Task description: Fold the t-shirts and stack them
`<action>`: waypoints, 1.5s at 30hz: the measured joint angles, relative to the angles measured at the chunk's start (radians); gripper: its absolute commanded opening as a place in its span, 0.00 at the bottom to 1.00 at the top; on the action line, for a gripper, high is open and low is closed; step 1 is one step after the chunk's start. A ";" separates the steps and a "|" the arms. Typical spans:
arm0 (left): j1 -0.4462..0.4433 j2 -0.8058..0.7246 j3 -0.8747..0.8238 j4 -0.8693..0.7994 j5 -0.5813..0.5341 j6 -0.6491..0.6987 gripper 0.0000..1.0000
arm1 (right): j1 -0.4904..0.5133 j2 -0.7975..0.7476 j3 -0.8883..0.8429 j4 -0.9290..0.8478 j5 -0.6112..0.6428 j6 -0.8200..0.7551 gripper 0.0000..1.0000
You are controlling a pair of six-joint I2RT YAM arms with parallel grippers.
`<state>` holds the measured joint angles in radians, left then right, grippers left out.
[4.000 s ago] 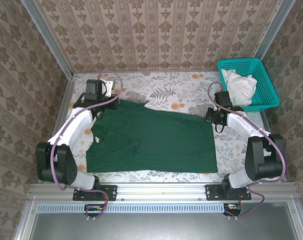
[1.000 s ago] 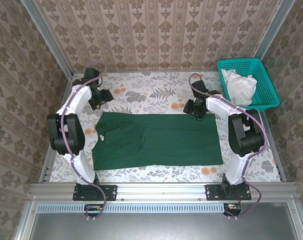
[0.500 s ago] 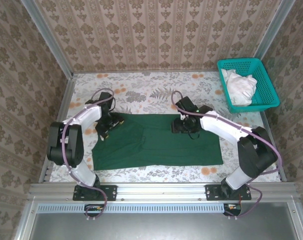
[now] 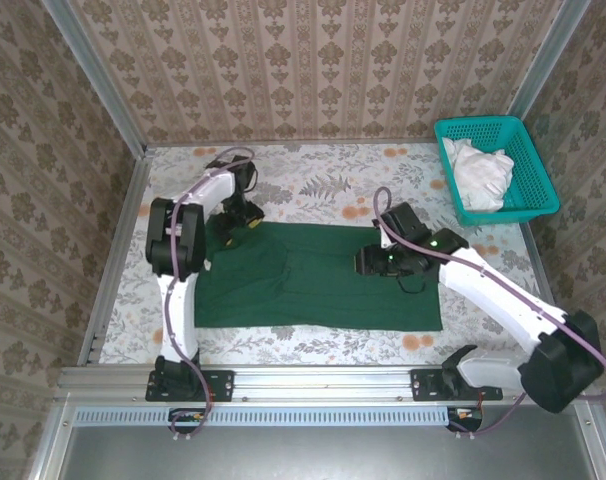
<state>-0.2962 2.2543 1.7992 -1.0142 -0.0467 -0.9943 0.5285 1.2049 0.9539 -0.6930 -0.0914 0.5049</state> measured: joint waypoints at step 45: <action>0.062 -0.370 -0.006 0.492 0.254 0.267 0.98 | 0.150 0.584 0.099 0.256 -0.076 0.413 0.48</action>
<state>-0.2340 1.8839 1.7927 -0.5217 0.2073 -0.7273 0.6785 1.7893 1.0527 -0.4374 -0.1669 0.9180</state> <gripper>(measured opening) 0.983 0.483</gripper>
